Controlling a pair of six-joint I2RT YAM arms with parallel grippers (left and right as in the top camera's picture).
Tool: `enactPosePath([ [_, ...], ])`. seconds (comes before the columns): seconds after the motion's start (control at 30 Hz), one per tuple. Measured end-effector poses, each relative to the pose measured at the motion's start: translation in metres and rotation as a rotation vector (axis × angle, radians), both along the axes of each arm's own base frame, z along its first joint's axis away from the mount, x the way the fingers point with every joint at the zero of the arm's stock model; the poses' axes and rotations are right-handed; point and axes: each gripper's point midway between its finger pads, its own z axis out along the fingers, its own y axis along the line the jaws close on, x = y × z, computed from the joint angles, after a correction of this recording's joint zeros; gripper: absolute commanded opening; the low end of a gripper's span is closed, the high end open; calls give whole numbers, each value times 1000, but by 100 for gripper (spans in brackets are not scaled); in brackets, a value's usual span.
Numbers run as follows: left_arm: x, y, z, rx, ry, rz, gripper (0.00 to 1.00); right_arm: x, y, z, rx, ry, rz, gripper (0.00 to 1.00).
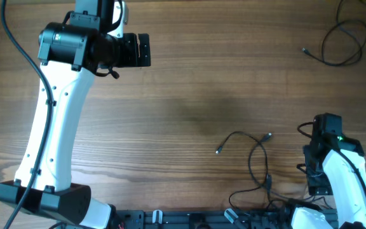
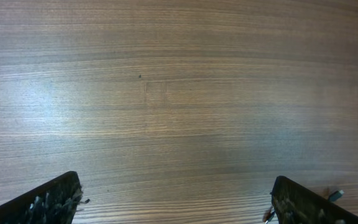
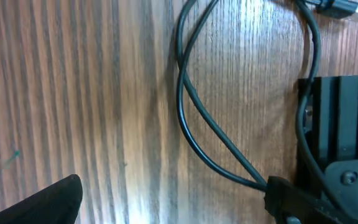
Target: Untangle cables
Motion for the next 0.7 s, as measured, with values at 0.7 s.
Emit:
enactPosePath([
  [0.7, -2, 0, -1, 2, 9, 0, 100, 11, -32, -36, -205, -67, -99, 66],
])
